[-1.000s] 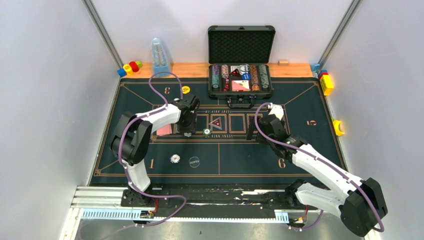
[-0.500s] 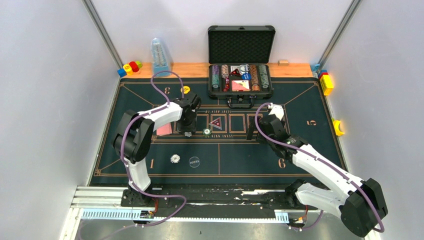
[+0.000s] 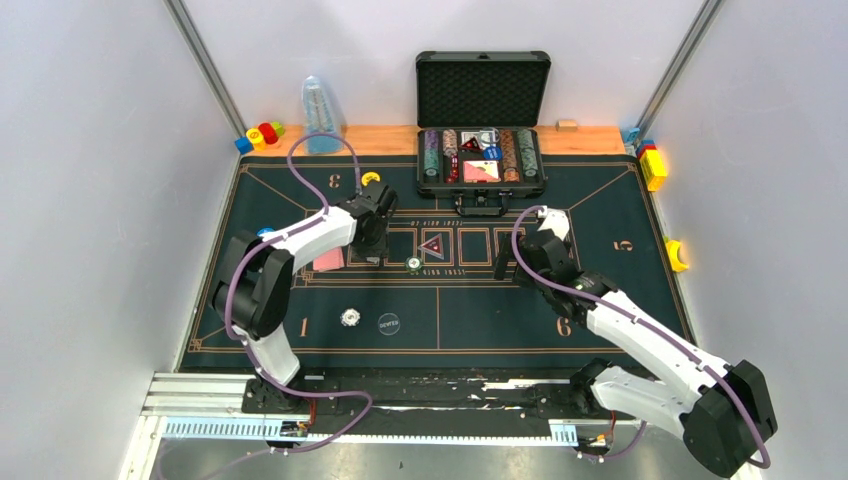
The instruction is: Distribute texas hold em gaming equipment
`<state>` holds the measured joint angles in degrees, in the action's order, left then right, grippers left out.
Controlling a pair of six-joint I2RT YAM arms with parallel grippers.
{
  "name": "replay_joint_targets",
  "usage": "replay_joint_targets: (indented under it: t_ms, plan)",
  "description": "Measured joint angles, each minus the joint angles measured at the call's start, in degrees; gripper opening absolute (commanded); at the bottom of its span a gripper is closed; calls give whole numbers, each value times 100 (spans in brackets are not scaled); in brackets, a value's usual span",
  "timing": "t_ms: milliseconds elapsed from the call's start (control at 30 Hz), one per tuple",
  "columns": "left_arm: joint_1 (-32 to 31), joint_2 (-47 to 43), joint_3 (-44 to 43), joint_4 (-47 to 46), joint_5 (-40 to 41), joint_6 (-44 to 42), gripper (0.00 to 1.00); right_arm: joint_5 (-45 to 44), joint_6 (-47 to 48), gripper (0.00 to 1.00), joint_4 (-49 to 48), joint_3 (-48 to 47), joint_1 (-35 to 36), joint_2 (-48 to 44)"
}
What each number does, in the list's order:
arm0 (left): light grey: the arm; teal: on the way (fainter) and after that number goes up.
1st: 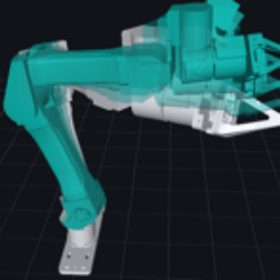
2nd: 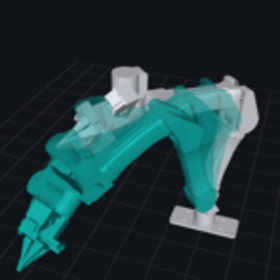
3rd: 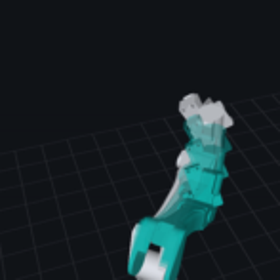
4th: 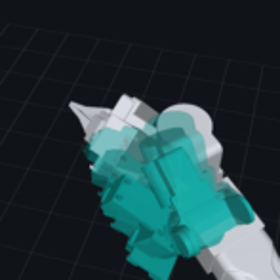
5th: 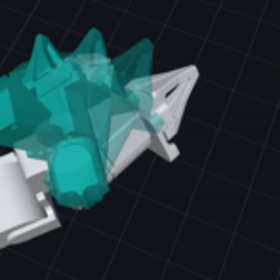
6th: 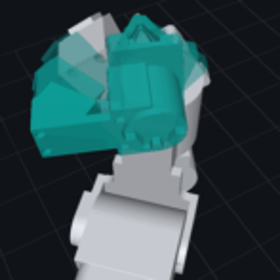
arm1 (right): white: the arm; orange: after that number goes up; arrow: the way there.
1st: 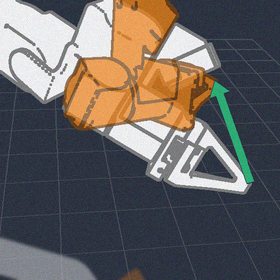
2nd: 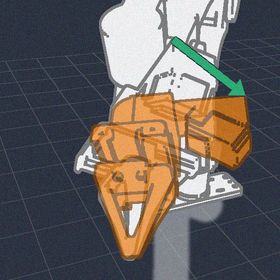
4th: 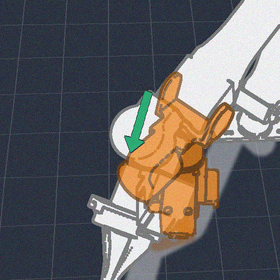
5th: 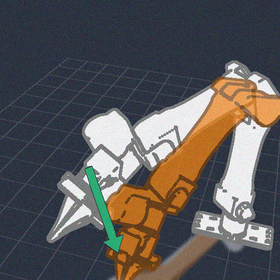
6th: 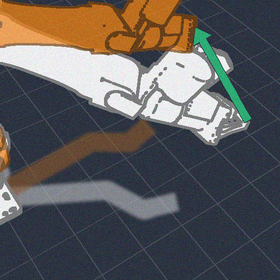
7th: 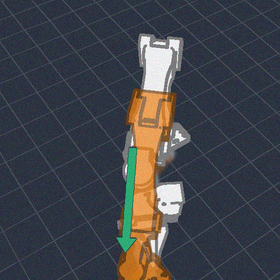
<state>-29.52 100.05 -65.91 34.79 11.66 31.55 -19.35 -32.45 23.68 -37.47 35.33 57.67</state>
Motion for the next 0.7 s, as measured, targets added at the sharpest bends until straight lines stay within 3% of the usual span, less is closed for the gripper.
replay_joint_targets:
  t_ms: [300,533,700]
  plan:
    - [719,0,-723,-28,151,-114,26,-2,0,100,0,7,0,-35]
    - [1469,754,-1930,-227,153,-372,27,-37,0,100,-13,7,0,-42]
    - [1650,1467,-2566,-225,107,-520,27,-114,0,100,-50,7,0,22]
